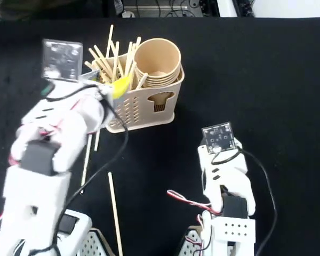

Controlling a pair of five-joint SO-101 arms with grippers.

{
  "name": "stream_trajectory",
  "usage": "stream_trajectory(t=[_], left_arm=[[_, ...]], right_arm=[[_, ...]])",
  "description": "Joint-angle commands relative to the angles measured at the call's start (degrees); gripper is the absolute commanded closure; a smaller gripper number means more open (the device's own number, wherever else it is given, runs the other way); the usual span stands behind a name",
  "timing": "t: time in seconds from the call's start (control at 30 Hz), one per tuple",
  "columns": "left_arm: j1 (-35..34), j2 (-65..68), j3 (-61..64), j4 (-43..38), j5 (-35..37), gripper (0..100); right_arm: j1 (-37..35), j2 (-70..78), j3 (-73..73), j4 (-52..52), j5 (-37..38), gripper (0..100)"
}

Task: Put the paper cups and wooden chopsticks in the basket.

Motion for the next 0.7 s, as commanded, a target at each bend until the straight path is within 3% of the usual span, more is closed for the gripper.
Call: stream_trajectory(t=[0.0,0.1,0.2,0.3,0.5,0.67], left_arm=[[-10.68,1.14,-15.52,22.33,-1.05,75],[-21.05,7.21,-13.67,27.96,-4.75,75],[-23.69,15.65,-6.9,27.34,-10.64,75],[-23.69,23.91,0.22,22.42,-13.19,75],[-20.88,36.48,13.41,4.13,-13.45,75],[-19.12,45.19,12.7,0.97,-13.27,75]], right_arm=[[-5.1,-0.57,-4.35,7.91,0.18,98.5],[-9.67,-0.57,-11.12,17.67,0.0,98.5],[-14.77,-0.57,-16.22,23.38,0.0,98.5],[-17.32,-0.13,-19.03,25.41,0.0,98.5],[-15.47,-0.48,-18.51,25.14,-0.09,98.5],[-15.03,-0.57,-14.73,23.38,-0.09,98.5]])
